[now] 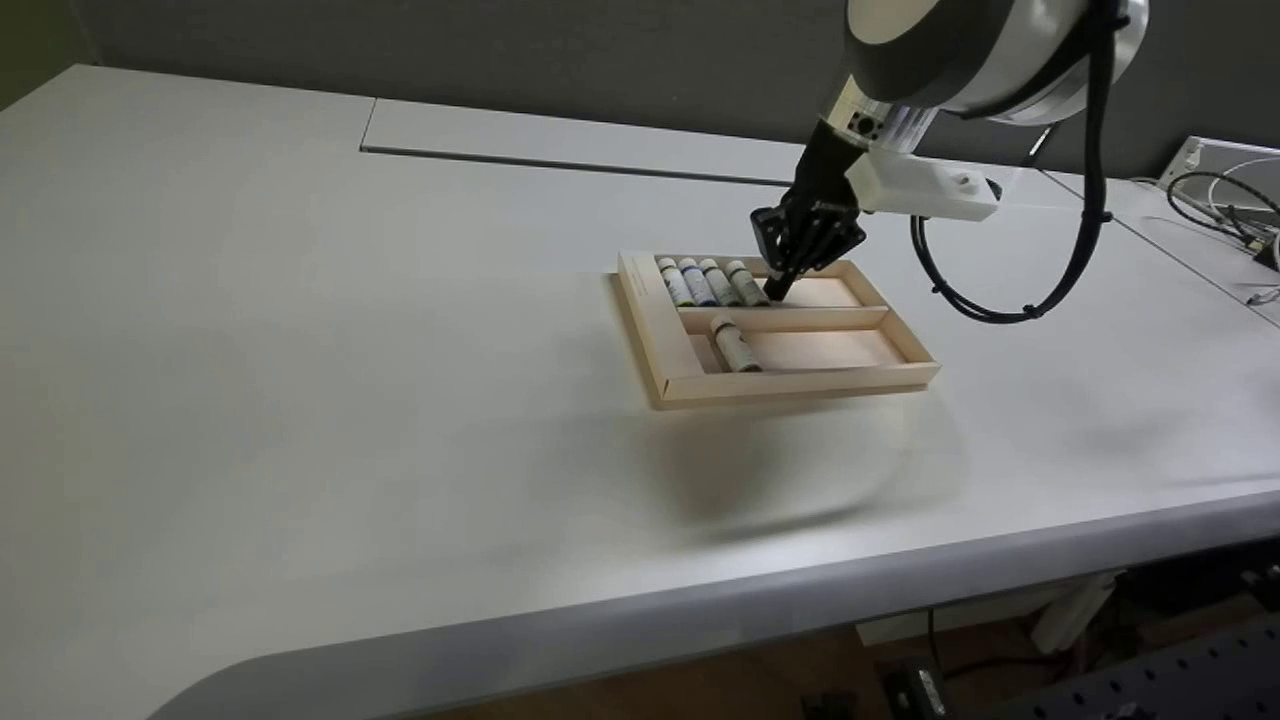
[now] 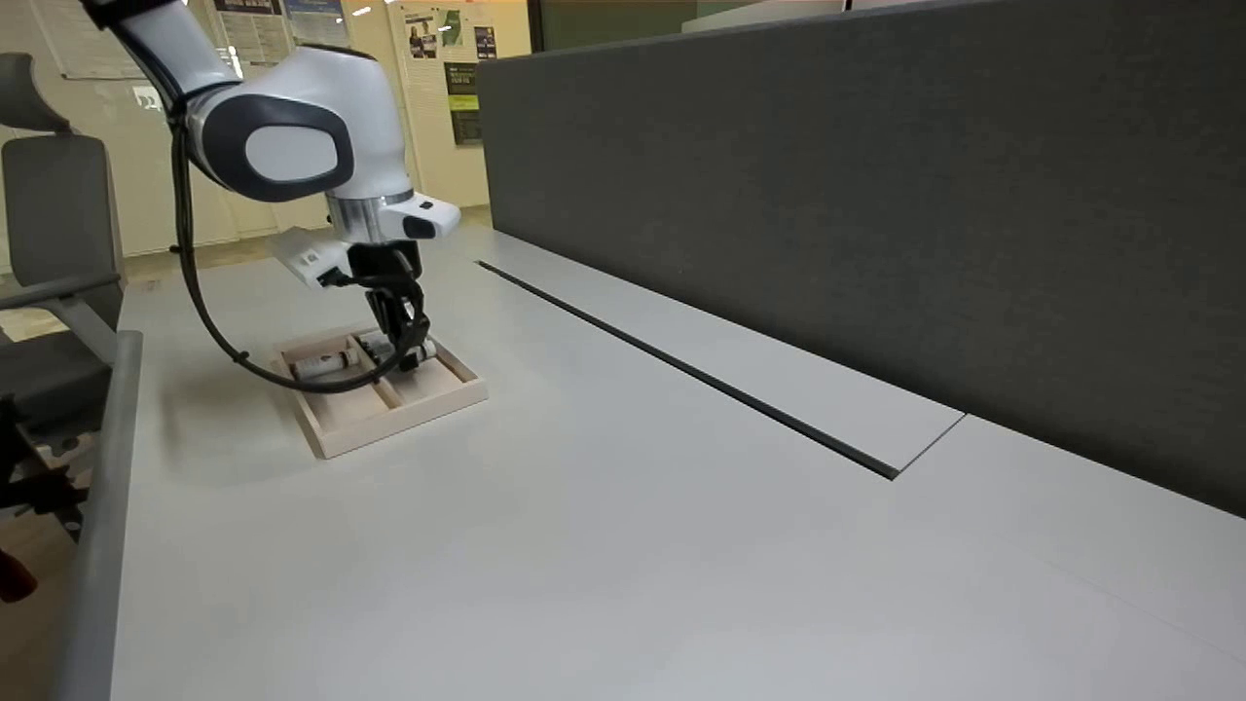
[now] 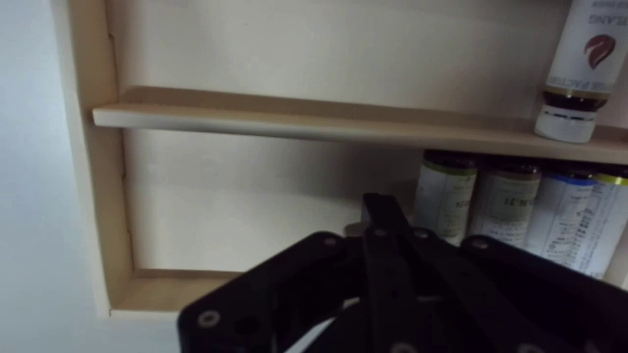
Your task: Pick up the bottle from the table and place it on the top part of the tray
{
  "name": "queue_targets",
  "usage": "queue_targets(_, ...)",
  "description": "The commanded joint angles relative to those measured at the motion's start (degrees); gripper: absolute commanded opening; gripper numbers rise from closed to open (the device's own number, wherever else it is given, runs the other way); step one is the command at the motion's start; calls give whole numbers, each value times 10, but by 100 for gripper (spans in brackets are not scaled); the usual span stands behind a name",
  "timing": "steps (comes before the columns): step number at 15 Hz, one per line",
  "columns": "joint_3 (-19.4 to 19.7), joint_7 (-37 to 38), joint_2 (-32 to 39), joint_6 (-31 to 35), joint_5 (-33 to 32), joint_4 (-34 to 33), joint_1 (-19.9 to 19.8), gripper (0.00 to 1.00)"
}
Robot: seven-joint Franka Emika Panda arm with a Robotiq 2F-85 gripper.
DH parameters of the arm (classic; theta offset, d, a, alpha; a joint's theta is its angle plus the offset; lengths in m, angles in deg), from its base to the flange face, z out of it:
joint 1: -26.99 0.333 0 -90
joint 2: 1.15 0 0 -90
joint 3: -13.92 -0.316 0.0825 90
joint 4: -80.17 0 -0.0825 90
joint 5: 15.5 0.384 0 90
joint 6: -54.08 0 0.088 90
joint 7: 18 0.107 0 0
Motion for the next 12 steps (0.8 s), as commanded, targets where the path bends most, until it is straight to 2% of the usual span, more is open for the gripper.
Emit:
queue_targets(1, 1, 13, 8, 4, -14, -12, 8, 0)
queue_targets(9, -38, -5, 2, 34, 0, -4, -10, 0)
queue_targets(12, -40, -5, -1, 35, -1, -2, -13, 0)
